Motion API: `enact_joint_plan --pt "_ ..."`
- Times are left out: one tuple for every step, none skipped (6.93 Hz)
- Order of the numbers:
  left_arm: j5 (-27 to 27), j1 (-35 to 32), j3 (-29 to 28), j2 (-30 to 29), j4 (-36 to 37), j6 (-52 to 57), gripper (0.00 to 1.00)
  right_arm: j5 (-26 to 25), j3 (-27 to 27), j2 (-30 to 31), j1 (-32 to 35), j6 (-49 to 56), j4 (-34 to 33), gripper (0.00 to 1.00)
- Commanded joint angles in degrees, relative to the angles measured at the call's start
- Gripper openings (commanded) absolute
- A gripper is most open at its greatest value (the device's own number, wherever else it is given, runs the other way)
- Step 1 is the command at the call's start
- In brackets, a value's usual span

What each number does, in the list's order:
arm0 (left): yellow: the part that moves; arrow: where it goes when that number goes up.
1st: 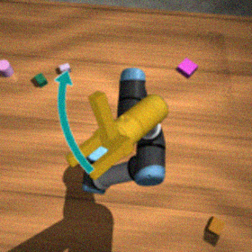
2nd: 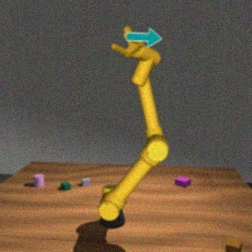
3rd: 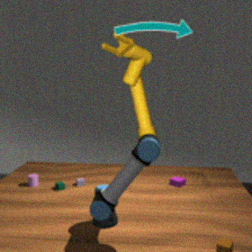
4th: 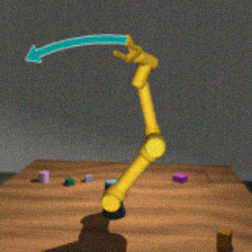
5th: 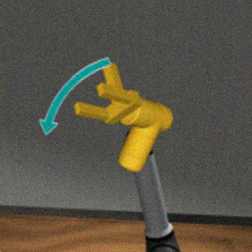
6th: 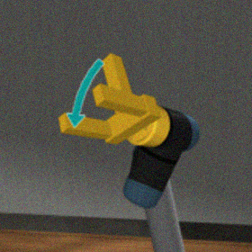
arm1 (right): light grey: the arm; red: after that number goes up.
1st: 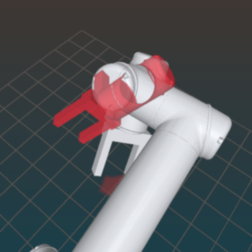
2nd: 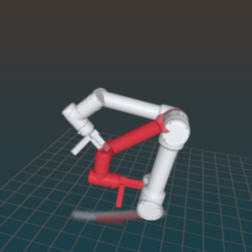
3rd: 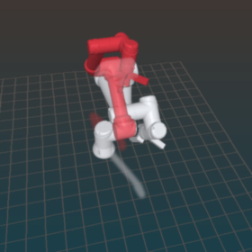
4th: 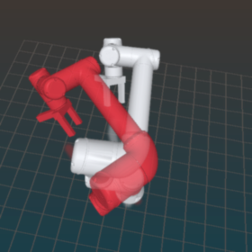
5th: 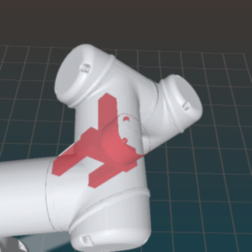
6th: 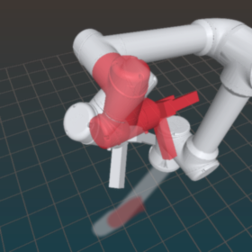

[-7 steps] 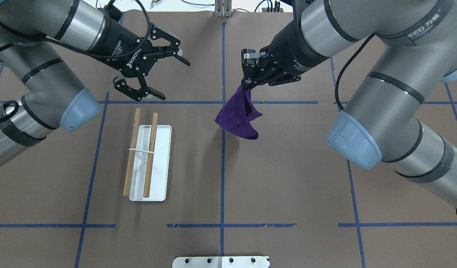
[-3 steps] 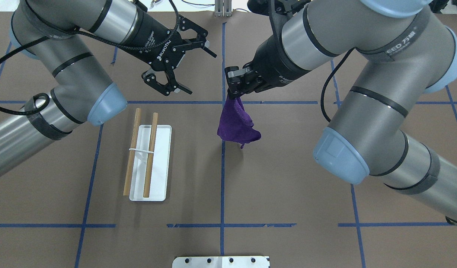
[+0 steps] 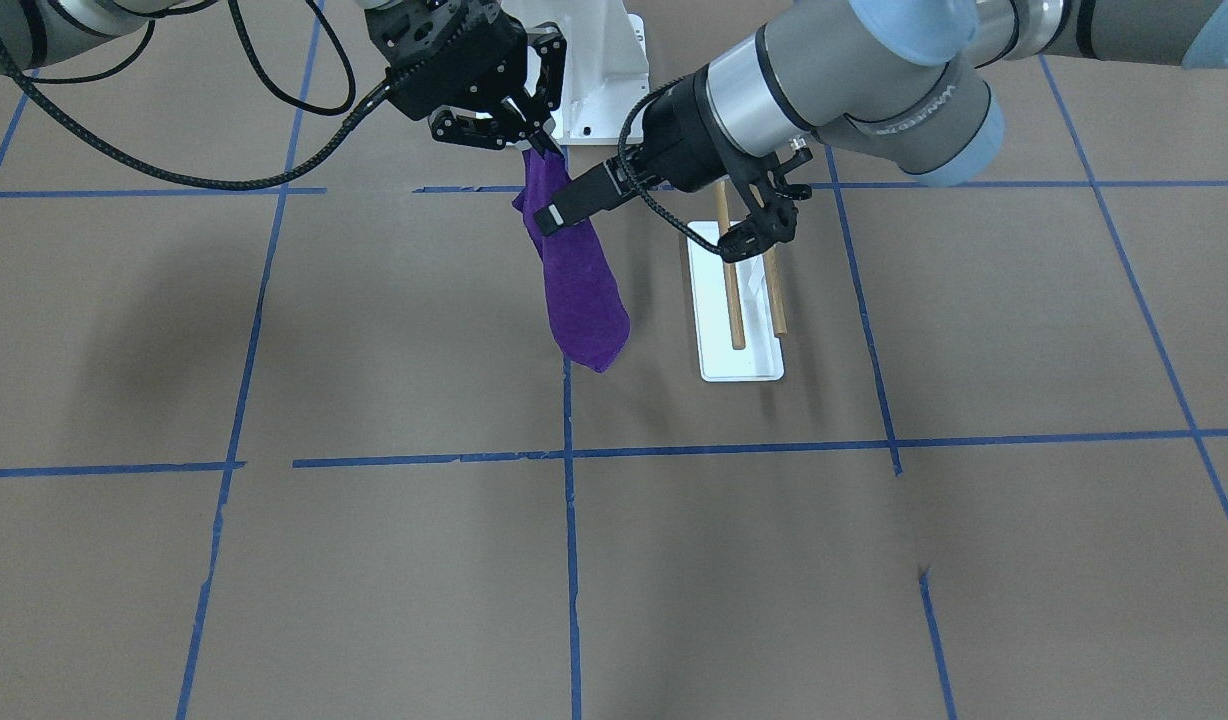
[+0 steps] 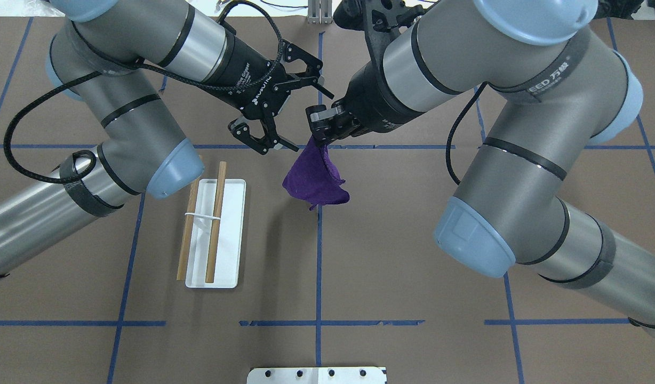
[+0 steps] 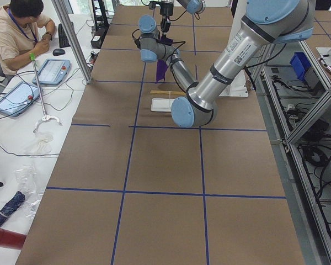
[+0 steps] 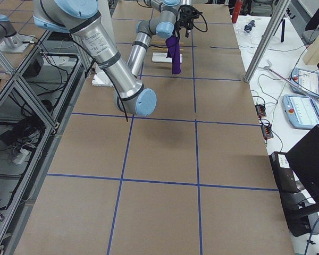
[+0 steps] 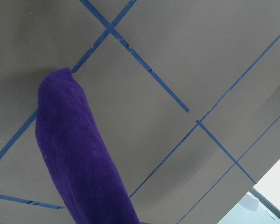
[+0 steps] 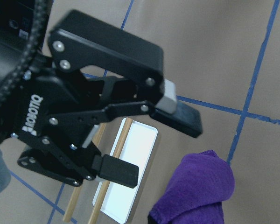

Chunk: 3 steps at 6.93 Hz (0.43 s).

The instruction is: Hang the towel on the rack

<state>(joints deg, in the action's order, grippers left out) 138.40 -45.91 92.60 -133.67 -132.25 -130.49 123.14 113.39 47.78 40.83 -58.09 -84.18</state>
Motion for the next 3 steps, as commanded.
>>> enact_joint_plan --pt "-0.6 1.3 -0.1 -0.2 0.1 -1.1 0.76 -0.1 -0.2 -0.1 -0.2 0.7 0.0 0.00" --pt "-0.7 1.4 0.0 -0.1 0.2 -1.3 0.47 -0.1 -0.4 -0.1 -0.2 0.7 0.1 0.00" --pt "-1.1 1.4 0.0 0.0 0.2 -1.9 0.13 -0.1 -0.7 -0.1 -0.2 0.7 0.1 0.00"
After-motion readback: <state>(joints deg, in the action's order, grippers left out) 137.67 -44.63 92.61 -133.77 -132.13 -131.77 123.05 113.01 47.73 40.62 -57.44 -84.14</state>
